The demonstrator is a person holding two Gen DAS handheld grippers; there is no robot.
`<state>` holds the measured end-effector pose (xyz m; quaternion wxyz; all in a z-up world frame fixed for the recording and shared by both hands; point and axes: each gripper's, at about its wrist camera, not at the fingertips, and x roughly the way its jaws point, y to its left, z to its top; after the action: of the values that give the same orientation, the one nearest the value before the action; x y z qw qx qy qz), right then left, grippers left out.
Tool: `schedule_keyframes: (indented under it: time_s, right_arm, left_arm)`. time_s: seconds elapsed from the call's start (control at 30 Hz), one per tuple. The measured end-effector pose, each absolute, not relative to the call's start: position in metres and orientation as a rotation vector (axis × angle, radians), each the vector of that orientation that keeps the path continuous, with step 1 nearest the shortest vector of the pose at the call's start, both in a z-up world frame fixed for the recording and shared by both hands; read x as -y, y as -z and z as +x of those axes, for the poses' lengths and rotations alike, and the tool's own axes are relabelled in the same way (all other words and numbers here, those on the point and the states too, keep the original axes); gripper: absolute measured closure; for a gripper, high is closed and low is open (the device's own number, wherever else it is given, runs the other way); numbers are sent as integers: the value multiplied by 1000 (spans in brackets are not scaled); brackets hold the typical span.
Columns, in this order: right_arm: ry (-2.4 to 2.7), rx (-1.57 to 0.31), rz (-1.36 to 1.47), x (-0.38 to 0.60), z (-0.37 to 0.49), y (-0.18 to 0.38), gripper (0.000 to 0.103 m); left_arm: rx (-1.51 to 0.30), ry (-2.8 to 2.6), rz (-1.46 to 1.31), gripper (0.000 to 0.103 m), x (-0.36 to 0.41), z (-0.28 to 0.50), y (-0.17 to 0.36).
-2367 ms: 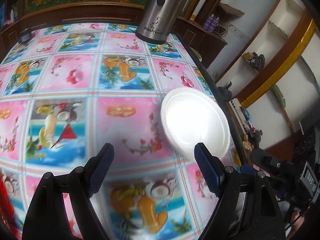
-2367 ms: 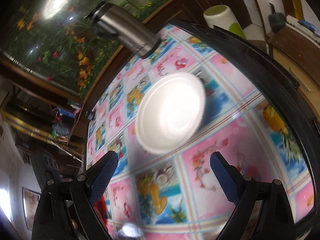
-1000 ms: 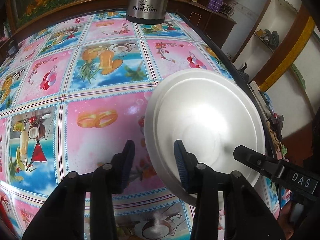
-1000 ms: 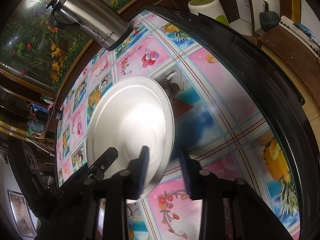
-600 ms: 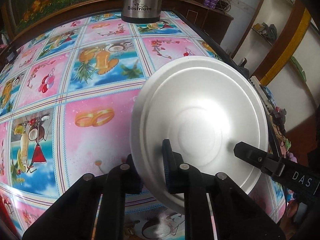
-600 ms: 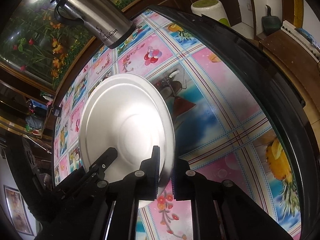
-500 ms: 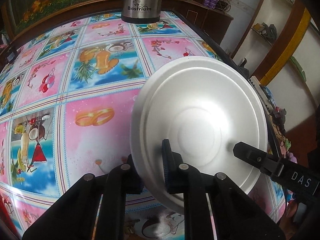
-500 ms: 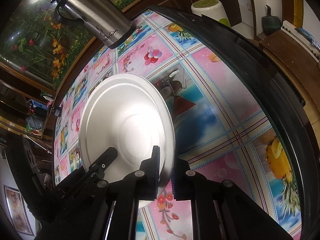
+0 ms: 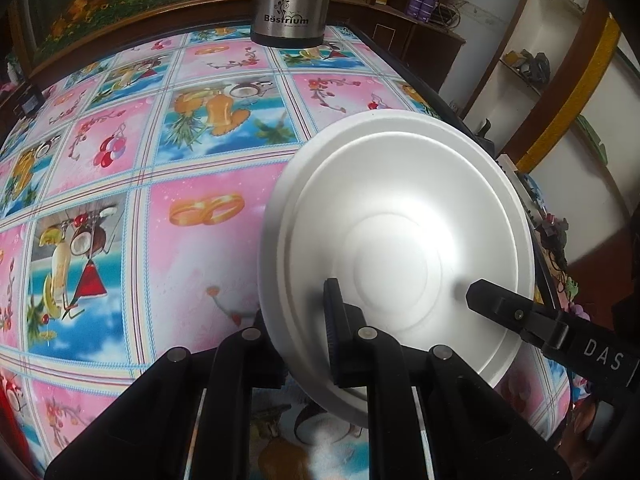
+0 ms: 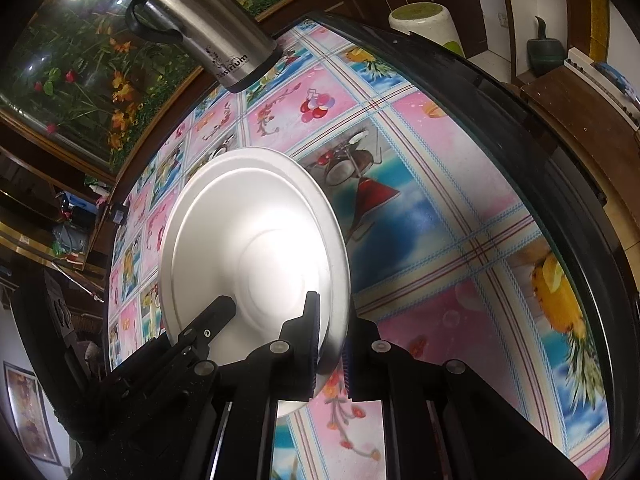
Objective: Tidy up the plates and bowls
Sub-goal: 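Lift the white foam bowl with the left tool and carry it toward the stack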
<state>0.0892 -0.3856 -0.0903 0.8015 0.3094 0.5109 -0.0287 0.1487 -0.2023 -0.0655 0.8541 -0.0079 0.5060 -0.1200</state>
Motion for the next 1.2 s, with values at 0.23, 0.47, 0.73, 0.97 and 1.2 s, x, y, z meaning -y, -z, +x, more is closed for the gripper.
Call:
schedule_keyframes:
  time_s: [0.23,0.47,0.73,0.97,1.2]
  right_arm:
    - [60,-1080,640,371,76,84,93]
    - [53,-1038,603,352,61,73,94]
    - [8,-961,541,307,52,63,94]
    - [-60,-930,473,259,55,55,95]
    - [-101,-936,436,226,42,50,95]
  left_arm:
    - [-1054,251,-30,91,192,134,64]
    - [-1007,245,-40,91,176,113,58]
    - [-909,175,-72,91,132,83,50]
    - [-864,102,-102,91,88,68,43]
    - [-857,72,-127,91,60,47,42]
